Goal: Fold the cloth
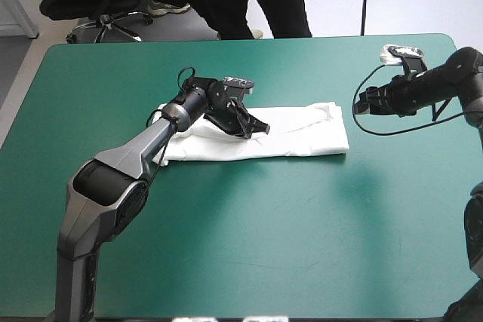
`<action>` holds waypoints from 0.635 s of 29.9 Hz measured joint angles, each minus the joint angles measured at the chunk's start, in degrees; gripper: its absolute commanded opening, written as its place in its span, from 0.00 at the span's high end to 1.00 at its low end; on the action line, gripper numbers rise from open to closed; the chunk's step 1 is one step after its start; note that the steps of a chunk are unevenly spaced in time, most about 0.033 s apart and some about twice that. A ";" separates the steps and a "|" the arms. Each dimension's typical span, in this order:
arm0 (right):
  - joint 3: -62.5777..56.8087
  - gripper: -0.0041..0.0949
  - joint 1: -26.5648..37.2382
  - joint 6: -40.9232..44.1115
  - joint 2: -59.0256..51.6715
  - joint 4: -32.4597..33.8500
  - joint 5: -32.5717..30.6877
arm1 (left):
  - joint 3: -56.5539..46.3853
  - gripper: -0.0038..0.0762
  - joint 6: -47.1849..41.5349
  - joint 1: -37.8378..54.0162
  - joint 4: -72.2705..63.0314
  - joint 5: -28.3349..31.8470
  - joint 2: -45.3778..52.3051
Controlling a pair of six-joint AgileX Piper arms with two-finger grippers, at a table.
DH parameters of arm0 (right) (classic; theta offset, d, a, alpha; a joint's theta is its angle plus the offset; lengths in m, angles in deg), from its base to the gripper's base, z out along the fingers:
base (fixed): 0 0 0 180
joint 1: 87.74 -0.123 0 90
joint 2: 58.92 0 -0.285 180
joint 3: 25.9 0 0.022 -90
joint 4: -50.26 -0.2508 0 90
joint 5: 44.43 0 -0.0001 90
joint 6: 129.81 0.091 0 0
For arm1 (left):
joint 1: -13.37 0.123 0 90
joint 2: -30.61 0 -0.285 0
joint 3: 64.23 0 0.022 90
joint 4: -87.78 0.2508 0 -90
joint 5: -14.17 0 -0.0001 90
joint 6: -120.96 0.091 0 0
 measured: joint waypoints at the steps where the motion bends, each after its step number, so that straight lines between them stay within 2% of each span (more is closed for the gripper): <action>1: 0.00 0.32 0.00 -0.33 1.04 -0.40 -0.02 | 0.08 0.97 -0.11 -0.15 0.06 -0.12 0.00; 9: 0.00 0.32 0.00 -3.74 9.30 -6.78 0.03 | 0.34 0.97 -0.20 -2.50 2.42 -0.13 -0.03; 19: 0.02 0.32 -2.91 -5.72 16.49 -8.13 1.12 | 0.34 0.97 -0.20 -3.54 3.48 0.15 -0.03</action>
